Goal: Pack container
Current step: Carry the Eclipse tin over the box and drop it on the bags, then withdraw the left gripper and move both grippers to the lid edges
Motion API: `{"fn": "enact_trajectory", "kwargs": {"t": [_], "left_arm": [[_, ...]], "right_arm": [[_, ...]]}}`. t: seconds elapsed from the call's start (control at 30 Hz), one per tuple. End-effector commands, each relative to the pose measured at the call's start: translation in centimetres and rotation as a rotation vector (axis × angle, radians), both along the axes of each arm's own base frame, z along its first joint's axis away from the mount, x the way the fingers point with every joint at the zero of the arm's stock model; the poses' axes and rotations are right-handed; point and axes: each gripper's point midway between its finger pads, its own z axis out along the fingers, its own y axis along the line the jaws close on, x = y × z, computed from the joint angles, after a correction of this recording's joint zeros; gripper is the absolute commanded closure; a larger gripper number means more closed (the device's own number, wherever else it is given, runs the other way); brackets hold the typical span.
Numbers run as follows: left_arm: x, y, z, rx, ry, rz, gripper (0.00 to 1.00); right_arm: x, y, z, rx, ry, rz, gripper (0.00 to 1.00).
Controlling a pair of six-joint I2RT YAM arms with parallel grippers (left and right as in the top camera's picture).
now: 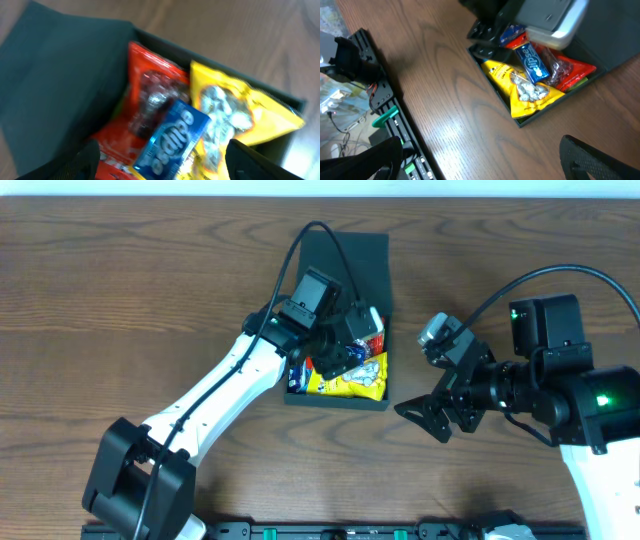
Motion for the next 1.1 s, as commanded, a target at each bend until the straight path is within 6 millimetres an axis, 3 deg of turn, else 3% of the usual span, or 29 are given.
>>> {"fn": "enact_trajectory", "kwargs": {"t": [0.0,0.13,0.37,0.6,0.8,1.0,1.07], "left_arm": [[2.1,0.8,1.5,-0.068,-0.004,0.13,0.19],[5.1,2.6,2.8,-0.139,-0.033,0.249,0.18],[10.8,9.2,4.8,-0.249,-0.085,0.497,0.11],[13.3,16.1,5.2,-0.294,-0.085,0.675,0.11],[14.1,19.0,5.1,-0.306,-0.085,0.734,0.28],[14.9,18.2,3.8,-0.342,-0.059,0.704,0.63],[15.4,18.0,3.3,-0.372,-0.044,0.713,0.67]], "right_arm": [[0.1,0.0,0.5,0.012,-0.011,-0.006,0.01],[0.1,0.0,0.5,0.012,-0.011,-0.006,0.01],[0.1,0.0,0.5,0.012,-0.011,-0.006,0.01],[0.1,0.0,0.5,0.012,-0.011,-0.006,0.01],[0.9,0.1,1.0,0.021,-0.057,-0.006,0.01],[2.0,0.4,1.8,0.033,-0.119,-0.006,0.01],[2.4,0.4,2.0,0.038,-0.139,-0.007,0.04]]}}
